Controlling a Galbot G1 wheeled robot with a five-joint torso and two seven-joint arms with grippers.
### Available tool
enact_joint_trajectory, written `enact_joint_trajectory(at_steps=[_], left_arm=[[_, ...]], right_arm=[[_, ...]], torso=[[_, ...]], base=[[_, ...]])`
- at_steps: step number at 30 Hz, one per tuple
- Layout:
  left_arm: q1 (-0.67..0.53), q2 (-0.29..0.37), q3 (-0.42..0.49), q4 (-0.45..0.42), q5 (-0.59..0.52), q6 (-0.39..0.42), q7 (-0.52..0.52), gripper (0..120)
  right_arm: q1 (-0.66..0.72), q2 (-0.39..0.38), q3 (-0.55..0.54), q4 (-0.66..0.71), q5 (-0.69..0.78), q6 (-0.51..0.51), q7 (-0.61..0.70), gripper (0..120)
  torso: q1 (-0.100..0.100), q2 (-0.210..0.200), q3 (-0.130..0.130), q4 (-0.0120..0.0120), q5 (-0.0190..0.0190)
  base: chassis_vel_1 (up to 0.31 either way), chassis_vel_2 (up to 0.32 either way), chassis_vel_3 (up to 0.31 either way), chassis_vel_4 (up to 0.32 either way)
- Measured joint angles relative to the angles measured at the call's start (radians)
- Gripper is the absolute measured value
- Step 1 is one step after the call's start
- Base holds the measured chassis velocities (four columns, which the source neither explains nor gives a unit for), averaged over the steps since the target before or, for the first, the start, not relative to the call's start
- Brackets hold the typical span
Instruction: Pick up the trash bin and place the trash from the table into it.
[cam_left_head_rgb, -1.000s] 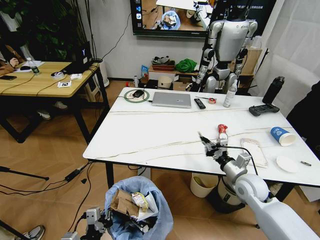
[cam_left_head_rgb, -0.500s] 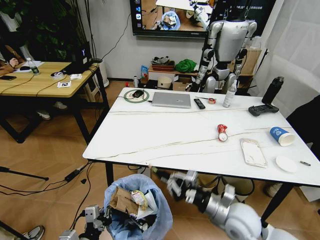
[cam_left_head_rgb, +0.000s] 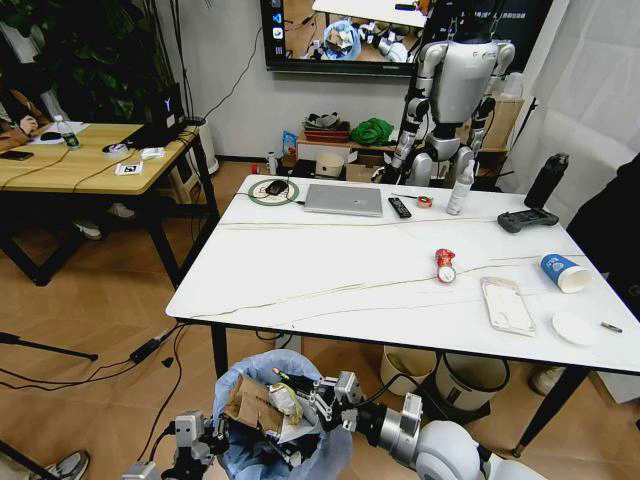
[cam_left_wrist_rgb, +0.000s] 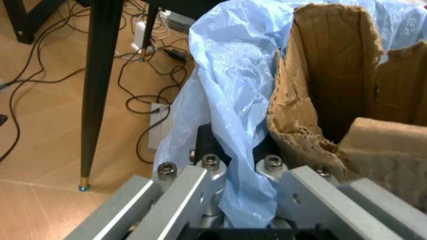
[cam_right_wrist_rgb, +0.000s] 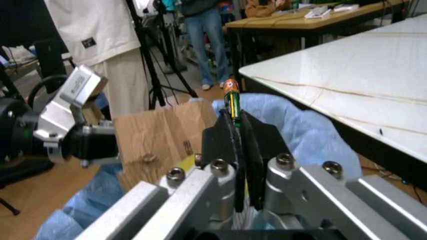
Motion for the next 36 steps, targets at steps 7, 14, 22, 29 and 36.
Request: enact_joint_trajectory(at_steps=[7, 14, 22, 29, 36], left_arm=[[-0.009, -0.002, 0.008, 0.000, 0.000, 0.001, -0.001, 0], [-0.013, -0.003, 0.012, 0.014, 0.004, 0.002, -0.002, 0], [-0.026, 0.000, 0.027, 0.027, 0.020, -0.002, -0.004, 0], [-0.038, 0.003, 0.044, 0.039, 0.030, -0.007, -0.005, 0], [-0.035, 0.008, 0.051, 0.040, 0.031, -0.016, -0.002, 0]], right_arm=[[-0.024, 0.002, 0.026, 0.001, -0.005, -0.001, -0.002, 31], [-0.047, 0.000, 0.086, 0.047, 0.000, -0.001, 0.012, 57], [-0.065, 0.026, 0.246, 0.128, 0.016, -0.021, 0.136, 86], [-0.065, 0.064, 0.388, 0.116, 0.002, -0.135, 0.357, 100], [0.020, 0.106, 0.549, 0.006, 0.073, -0.373, 0.539, 100]], torso=[[0.000, 0.000, 0.000, 0.0000, 0.0000], [0.000, 0.000, 0.000, -0.0001, 0.0000], [0.000, 0.000, 0.000, 0.0001, -0.0001], [0.000, 0.000, 0.000, -0.0003, 0.0000], [0.000, 0.000, 0.000, -0.0002, 0.0003]], base=[[0.000, 0.000, 0.000, 0.000], [0.000, 0.000, 0.000, 0.000], [0.000, 0.000, 0.000, 0.000], [0.000, 0.000, 0.000, 0.000], [0.000, 0.000, 0.000, 0.000]])
